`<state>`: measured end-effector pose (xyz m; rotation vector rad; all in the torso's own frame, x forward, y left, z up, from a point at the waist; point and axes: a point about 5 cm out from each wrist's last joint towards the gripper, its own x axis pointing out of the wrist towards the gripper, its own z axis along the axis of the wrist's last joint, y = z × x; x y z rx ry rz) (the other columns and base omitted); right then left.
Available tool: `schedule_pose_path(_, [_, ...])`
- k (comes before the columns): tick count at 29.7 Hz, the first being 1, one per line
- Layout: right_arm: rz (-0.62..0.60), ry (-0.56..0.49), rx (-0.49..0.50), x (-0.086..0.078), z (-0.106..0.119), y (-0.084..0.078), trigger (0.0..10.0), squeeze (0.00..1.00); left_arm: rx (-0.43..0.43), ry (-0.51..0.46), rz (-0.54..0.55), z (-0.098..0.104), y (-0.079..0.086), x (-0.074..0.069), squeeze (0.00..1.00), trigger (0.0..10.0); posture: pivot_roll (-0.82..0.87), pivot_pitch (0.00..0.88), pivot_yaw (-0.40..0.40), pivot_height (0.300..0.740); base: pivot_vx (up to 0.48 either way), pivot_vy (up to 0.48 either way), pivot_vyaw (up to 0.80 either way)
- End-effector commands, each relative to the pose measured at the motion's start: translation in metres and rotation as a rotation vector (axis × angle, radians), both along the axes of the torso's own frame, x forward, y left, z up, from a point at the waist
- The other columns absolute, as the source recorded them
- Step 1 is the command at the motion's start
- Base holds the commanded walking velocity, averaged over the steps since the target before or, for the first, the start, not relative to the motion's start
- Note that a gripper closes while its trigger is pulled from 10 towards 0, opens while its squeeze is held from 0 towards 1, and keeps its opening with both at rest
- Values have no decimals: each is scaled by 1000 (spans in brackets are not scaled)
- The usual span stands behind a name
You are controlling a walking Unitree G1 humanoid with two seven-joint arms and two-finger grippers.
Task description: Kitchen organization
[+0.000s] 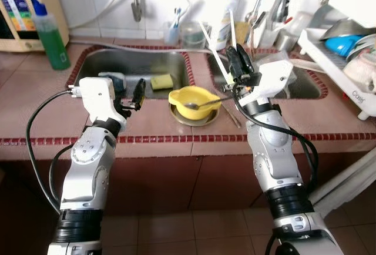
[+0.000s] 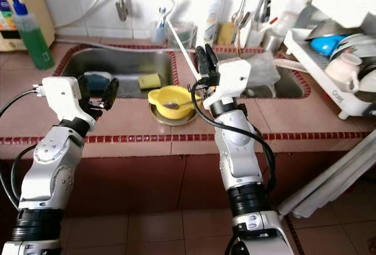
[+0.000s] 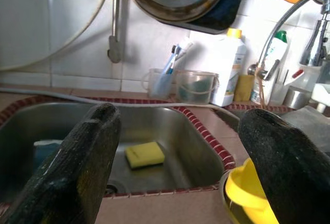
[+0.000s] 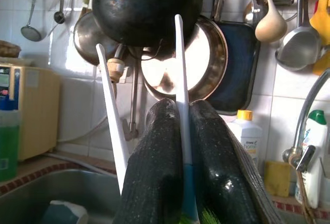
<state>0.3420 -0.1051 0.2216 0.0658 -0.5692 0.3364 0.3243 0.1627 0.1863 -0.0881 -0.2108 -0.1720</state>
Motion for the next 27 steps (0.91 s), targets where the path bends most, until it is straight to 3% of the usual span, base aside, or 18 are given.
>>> schedule_pose_path(1, [-11, -18, 6, -2, 3, -6, 10000, 0, 5, 3, -17, 2, -4, 3, 0, 10000, -49, 0, -20, 740, 307, 0, 0])
schedule_pose_path(25, [-11, -4, -57, -1, -1, -5, 10000, 0, -1, -11, -19, 5, -6, 7, 0, 10000, -45, 0, -40, 740, 311, 0, 0])
schedule_pose_path(27, [-9, -2, -65, -1, -1, -4, 10000, 0, -2, -12, -21, 6, -7, 7, 0, 10000, -41, 0, -39, 740, 315, 0, 731])
